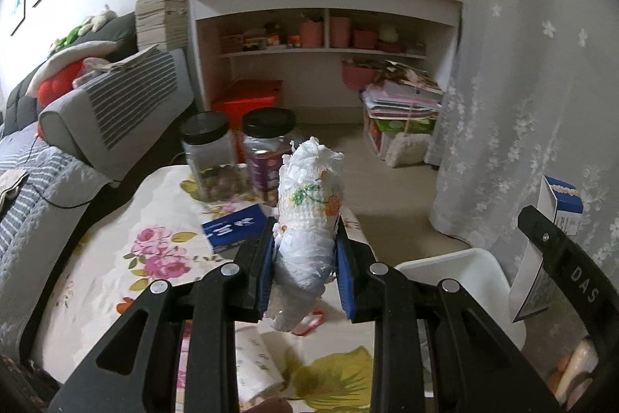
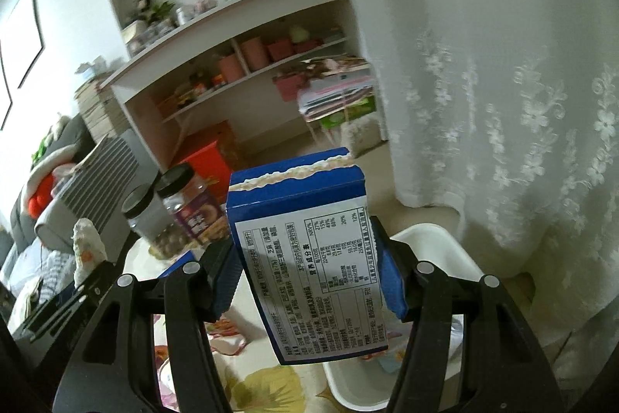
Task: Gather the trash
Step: 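Carry the tissue bundle and blue carton to the white bin and release both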
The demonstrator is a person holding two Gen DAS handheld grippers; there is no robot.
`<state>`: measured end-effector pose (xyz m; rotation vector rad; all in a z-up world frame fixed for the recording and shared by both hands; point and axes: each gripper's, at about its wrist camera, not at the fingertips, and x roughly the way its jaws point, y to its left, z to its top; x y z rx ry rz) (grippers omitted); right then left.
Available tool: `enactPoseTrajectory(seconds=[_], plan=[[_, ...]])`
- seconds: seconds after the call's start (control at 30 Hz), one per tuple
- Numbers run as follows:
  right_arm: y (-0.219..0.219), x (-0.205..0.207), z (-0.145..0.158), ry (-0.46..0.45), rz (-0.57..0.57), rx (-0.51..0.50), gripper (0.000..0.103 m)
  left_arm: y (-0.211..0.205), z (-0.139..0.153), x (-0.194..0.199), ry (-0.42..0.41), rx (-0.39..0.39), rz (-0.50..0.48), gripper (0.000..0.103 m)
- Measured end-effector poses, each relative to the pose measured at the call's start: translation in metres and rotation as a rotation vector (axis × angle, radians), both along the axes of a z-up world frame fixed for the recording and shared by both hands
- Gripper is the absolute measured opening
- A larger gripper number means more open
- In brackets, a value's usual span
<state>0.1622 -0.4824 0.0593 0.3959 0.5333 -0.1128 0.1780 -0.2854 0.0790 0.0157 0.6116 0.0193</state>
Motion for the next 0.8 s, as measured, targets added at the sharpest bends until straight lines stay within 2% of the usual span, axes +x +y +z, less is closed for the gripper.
enactPoseTrajectory(seconds=[0.2,0.37,0.8], plan=[[-0.031,-0.006,-0.003,0.014,-0.066,0.048,0.062,-0.039,-0.002,0.003,0.006,0.017,-0.061,0.028],[-0.061,-0.014,-0.002,0.003,-0.14,0.108,0.08,-0.069,-0.003,0.003,0.006,0.031,-0.116,0.028],[-0.134,-0.045,-0.005,-0.019,-0.321,0.224,0.089,-0.145,-0.009,-0.002,0.018,0.065,-0.257,0.03]])
